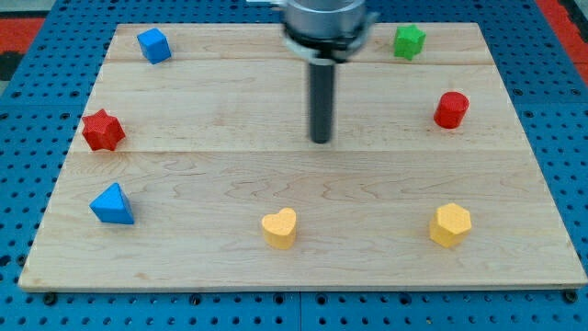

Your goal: Move the yellow hexagon along with yellow heart slightly up

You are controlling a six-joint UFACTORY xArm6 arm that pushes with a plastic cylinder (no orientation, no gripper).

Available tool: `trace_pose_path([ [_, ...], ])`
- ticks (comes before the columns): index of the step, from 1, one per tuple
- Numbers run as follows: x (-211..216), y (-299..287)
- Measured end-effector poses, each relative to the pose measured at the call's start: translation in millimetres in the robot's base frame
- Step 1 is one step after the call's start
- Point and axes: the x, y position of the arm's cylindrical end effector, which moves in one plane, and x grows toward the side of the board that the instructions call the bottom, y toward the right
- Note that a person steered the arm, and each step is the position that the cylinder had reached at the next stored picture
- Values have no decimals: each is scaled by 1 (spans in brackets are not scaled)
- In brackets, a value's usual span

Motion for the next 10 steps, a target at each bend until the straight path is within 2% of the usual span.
trace_pose_path([
  [1,19,27],
  [2,34,123],
  [3,83,156],
  [4,118,154],
  [5,118,152],
  [6,128,122],
  [7,122,61],
  [8,129,48],
  [9,150,59],
  [10,159,-4],
])
